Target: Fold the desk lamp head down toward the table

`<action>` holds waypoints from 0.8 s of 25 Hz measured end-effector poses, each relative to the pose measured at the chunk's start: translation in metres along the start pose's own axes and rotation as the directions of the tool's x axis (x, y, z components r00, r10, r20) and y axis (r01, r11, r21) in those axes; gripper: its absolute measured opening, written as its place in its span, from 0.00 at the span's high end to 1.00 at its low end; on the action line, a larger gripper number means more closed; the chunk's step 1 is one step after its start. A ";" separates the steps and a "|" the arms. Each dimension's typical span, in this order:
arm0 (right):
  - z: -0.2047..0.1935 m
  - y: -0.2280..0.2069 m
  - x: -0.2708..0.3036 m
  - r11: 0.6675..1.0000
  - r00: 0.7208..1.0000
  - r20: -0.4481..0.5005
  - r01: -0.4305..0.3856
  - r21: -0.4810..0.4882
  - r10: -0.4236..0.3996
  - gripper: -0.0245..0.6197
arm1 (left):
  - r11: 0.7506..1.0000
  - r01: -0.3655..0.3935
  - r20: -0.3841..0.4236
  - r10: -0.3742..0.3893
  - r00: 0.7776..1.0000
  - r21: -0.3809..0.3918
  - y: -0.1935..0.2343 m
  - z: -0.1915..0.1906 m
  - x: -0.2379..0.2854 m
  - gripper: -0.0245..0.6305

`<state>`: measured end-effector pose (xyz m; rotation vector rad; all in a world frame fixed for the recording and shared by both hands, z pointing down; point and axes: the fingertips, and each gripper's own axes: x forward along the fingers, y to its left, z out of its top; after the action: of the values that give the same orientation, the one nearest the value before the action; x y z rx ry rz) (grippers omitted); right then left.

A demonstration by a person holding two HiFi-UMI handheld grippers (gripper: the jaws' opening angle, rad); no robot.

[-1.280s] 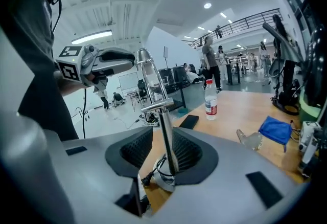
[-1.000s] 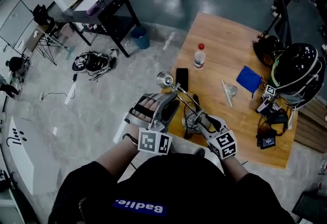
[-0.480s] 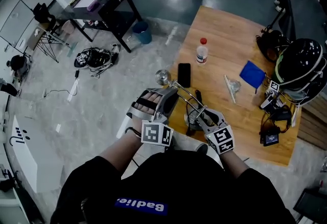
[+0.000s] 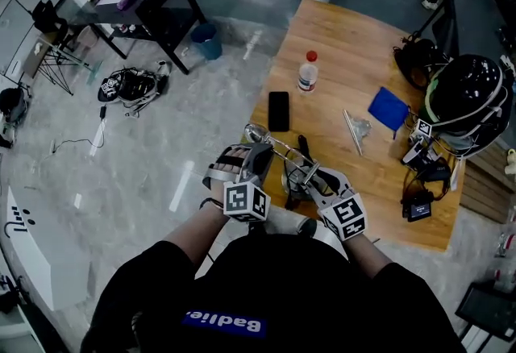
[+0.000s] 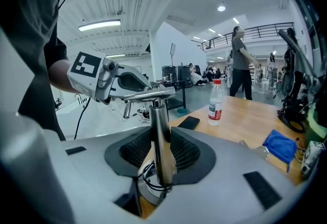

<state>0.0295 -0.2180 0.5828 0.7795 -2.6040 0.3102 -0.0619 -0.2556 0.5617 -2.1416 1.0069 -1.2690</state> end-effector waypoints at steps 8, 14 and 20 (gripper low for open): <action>-0.001 0.001 0.003 1.000 0.999 -0.042 0.013 0.008 -0.013 0.78 | 0.991 0.093 0.048 -0.089 0.995 -0.096 -0.033 -0.007 0.028 0.91; -0.002 0.001 0.004 0.999 0.997 -0.072 0.036 0.017 -0.035 0.78 | 0.966 0.156 0.104 -0.137 0.985 -0.206 -0.048 -0.006 0.036 0.91; -0.004 0.003 0.006 0.994 0.988 -0.109 0.108 0.016 -0.105 0.78 | 0.953 0.219 0.171 -0.185 0.968 -0.209 -0.053 -0.005 0.035 0.91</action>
<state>0.0242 -0.2176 0.5886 0.8813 -2.4522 0.3405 -0.0360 -0.2491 0.6200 -2.5298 0.9252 -1.1055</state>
